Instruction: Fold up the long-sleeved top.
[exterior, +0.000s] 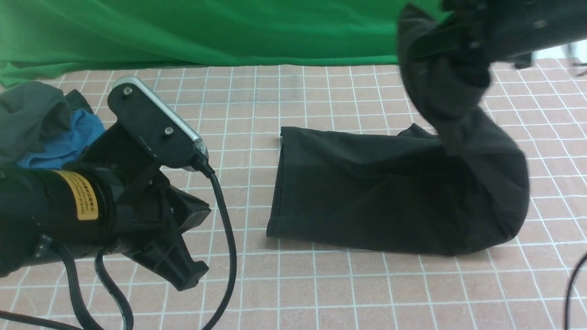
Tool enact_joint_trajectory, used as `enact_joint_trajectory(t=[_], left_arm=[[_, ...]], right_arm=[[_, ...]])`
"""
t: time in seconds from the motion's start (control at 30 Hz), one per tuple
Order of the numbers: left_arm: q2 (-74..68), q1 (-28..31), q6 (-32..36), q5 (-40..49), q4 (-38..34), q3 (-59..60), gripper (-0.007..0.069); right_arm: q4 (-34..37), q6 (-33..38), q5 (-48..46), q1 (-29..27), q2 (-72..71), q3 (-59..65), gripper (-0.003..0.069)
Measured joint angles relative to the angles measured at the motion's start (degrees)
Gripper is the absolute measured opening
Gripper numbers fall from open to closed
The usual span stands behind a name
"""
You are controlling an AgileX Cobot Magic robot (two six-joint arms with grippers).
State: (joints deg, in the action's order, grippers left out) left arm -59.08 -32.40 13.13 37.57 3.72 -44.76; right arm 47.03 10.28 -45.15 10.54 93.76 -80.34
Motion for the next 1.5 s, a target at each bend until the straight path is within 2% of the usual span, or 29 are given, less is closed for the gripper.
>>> enact_joint_trajectory(t=[0.4, 0.7, 0.73, 0.77, 0.8, 0.83, 0.87, 0.9, 1.0, 1.07, 1.13, 1.2, 1.3, 1.33, 1.43, 1.5], left_arm=[[0.0, 0.0, 0.0, 0.1, 0.1, 0.0, 0.0018], [0.0, 0.0, 0.0, 0.2, 0.0, 0.0, 0.0018], [0.0, 0.0, 0.0, 0.2, 0.0, 0.0, 0.0018], [0.0, 0.0, 0.0, 0.2, 0.0, 0.0, 0.0018], [0.0, 0.0, 0.0, 0.2, 0.0, 0.0, 0.0018], [0.0, 0.0, 0.0, 0.2, 0.0, 0.0, 0.0018], [0.0, 0.0, 0.0, 0.2, 0.0, 0.0, 0.0018], [0.0, 0.0, 0.0, 0.2, 0.0, 0.0, 0.0018], [0.0, 0.0, 0.0, 0.2, 0.0, 0.0, 0.0018], [0.0, 0.0, 0.0, 0.2, 0.0, 0.0, 0.0018], [0.0, 0.0, 0.0, 0.2, 0.0, 0.0, 0.0018], [0.0, 0.0, 0.0, -0.4, -0.6, 0.0, 0.0018], [-1.0, 0.0, 0.6, -5.7, -5.6, 0.0, 0.0018], [-2.2, 0.0, 2.2, -8.5, -8.8, -0.1, 0.0018], [-7.0, 0.0, 7.5, -12.6, -15.6, -2.0, 0.0018], [-10.3, 0.0, 8.5, -13.1, -17.7, -3.4, 0.0018]], right_arm=[[2.8, 0.2, 12.7, 11.2, 8.9, 0.0, 0.0095], [3.7, 0.2, 17.4, 15.4, 17.4, -2.4, 0.0147], [4.2, 0.1, 17.6, 15.9, 18.7, -3.1, 0.0189], [4.3, 0.1, 17.7, 16.0, 18.8, -3.3, 0.0196], [4.8, 0.1, 18.0, 16.4, 19.6, -3.8, 0.0267], [4.9, 0.1, 18.1, 16.5, 19.8, -3.9, 0.0279], [5.1, 0.1, 18.8, 16.8, 20.1, -4.1, 0.0373], [5.1, 0.1, 19.3, 16.9, 20.1, -4.1, 0.0436], [4.9, 1.5, 18.8, 16.6, 19.6, -4.2, 0.0571], [3.6, 3.5, 17.0, 16.0, 18.7, -4.2, 0.0591], [-3.0, 5.1, 11.8, 14.4, 15.5, -4.2, 0.0548], [-10.5, 4.2, 7.0, 12.8, 12.3, -4.4, 0.0460], [-26.8, -1.3, -1.1, 10.8, 7.7, -4.3, 0.0278], [-34.1, -4.0, -4.2, 10.2, 6.2, -3.6, 0.0194], [-43.4, -10.3, -7.8, 9.3, 5.0, 0.2, 0.0072], [-45.2, -12.0, -7.6, 8.8, 5.0, 2.4, 0.0045]])
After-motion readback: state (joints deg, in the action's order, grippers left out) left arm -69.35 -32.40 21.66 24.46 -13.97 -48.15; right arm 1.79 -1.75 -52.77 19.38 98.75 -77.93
